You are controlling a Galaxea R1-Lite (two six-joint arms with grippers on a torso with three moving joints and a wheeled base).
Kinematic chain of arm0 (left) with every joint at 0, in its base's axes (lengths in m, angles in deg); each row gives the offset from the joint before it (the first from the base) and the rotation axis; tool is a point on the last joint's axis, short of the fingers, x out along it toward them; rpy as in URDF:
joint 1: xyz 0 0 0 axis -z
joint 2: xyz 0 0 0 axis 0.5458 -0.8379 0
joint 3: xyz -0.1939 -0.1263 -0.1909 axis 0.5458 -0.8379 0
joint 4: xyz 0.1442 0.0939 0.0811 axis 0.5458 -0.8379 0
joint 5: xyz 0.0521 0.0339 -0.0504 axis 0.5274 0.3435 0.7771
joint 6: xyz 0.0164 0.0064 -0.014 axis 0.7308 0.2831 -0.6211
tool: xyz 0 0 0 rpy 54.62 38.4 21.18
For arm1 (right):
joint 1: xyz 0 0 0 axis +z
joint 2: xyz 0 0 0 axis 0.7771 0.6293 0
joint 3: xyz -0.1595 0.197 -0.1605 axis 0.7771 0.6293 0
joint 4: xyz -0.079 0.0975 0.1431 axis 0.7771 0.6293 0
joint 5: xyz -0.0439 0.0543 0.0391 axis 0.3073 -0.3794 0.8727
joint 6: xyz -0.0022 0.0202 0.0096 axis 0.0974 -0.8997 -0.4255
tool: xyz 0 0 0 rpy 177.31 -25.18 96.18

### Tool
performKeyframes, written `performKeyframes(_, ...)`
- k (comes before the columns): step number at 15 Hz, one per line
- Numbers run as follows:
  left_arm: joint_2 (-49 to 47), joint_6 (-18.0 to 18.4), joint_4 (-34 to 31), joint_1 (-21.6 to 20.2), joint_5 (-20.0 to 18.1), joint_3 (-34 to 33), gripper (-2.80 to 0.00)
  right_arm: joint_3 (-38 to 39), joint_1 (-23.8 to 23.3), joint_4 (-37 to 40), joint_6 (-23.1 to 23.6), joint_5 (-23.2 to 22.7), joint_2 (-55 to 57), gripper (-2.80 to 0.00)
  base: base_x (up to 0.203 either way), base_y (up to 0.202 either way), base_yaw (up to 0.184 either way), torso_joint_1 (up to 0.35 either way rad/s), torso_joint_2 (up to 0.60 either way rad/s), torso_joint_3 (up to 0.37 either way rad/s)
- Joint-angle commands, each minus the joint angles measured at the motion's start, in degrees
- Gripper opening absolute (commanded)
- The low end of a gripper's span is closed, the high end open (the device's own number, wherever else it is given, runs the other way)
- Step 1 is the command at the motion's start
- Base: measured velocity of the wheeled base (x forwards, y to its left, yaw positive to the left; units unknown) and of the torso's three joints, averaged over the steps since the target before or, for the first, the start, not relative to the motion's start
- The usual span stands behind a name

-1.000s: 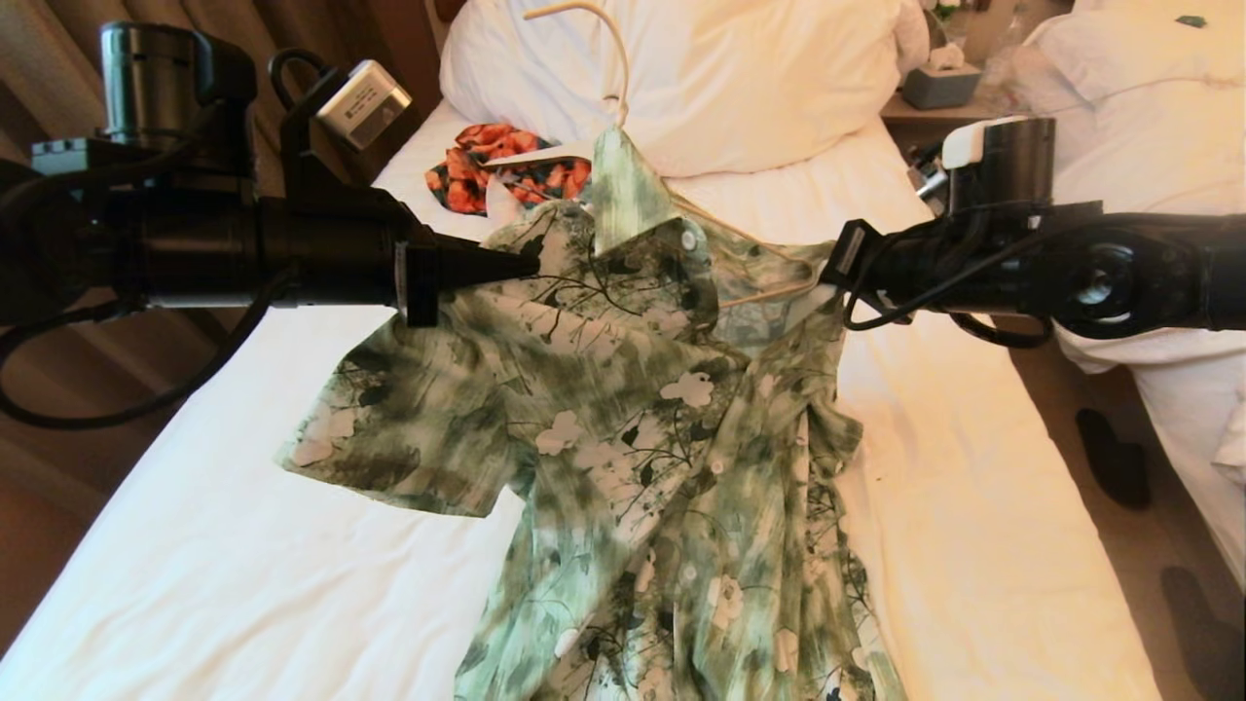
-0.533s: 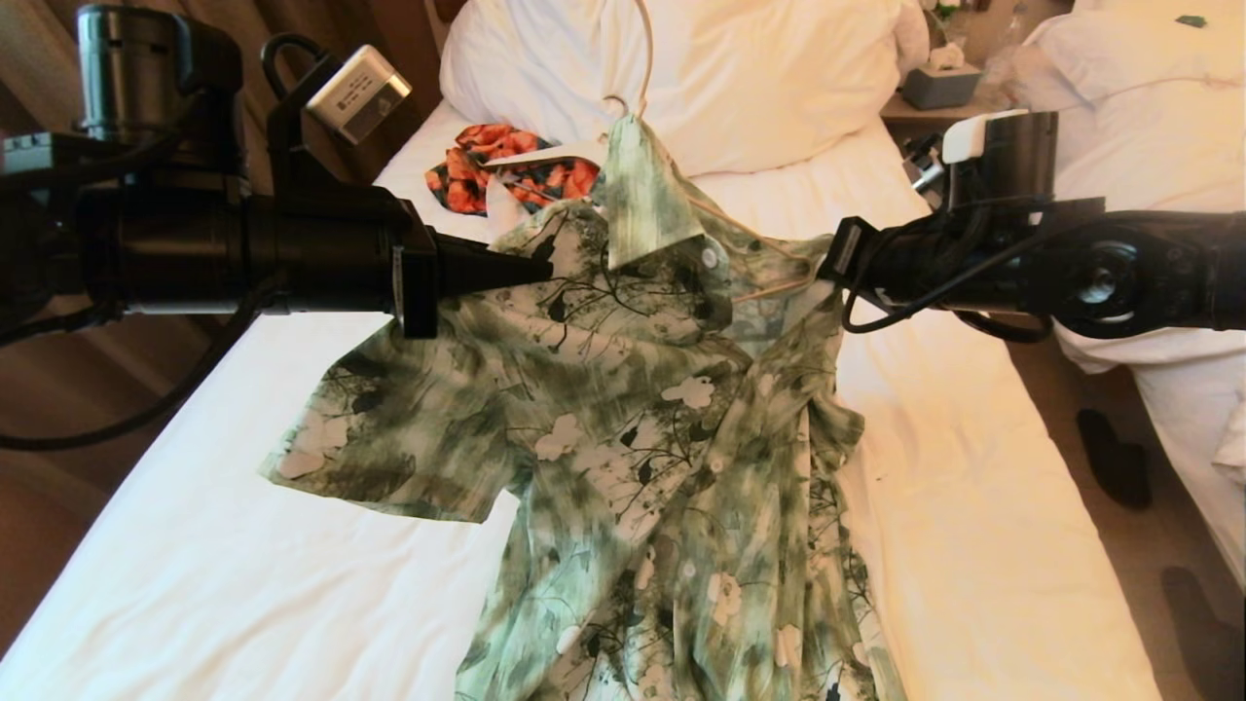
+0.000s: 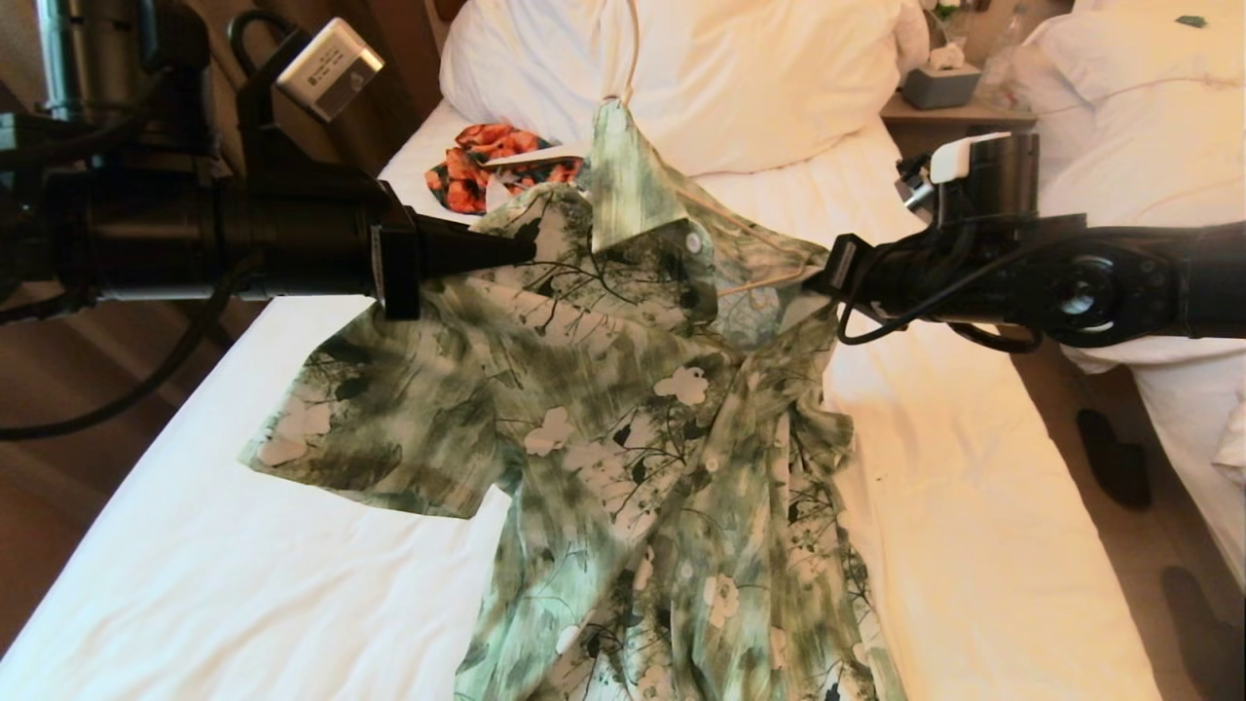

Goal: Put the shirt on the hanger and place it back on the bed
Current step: Hook the other side of the shirt onto the hanger

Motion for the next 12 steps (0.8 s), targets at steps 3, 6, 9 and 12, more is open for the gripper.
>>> performKeyframes(3,0.6,0.3,-3.4,0.0,-0.2,0.3,-2.80,-1.2,-1.0,-0.3,-0.2,0.2,2.1,-2.80,0.000,0.000,0.000,0.000,0.00,0.000)
performKeyframes(6,0.6,0.5,-3.5,0.0,-0.2,-0.8,-2.80,-2.0,-1.8,-0.5,-0.2,0.1,2.8,-2.80,0.000,0.000,0.000,0.000,0.00,0.000)
performKeyframes(9,0.2,1.0,-3.3,0.3,-0.2,-1.1,-2.80,-2.6,-1.7,-0.3,-0.2,0.1,2.2,-2.80,0.000,0.000,0.000,0.000,0.00,0.000)
performKeyframes(12,0.0,1.5,-3.1,1.2,-0.2,-1.9,-2.80,-3.1,-0.3,0.0,-0.2,0.0,0.8,-2.80,0.000,0.000,0.000,0.000,0.00,0.000)
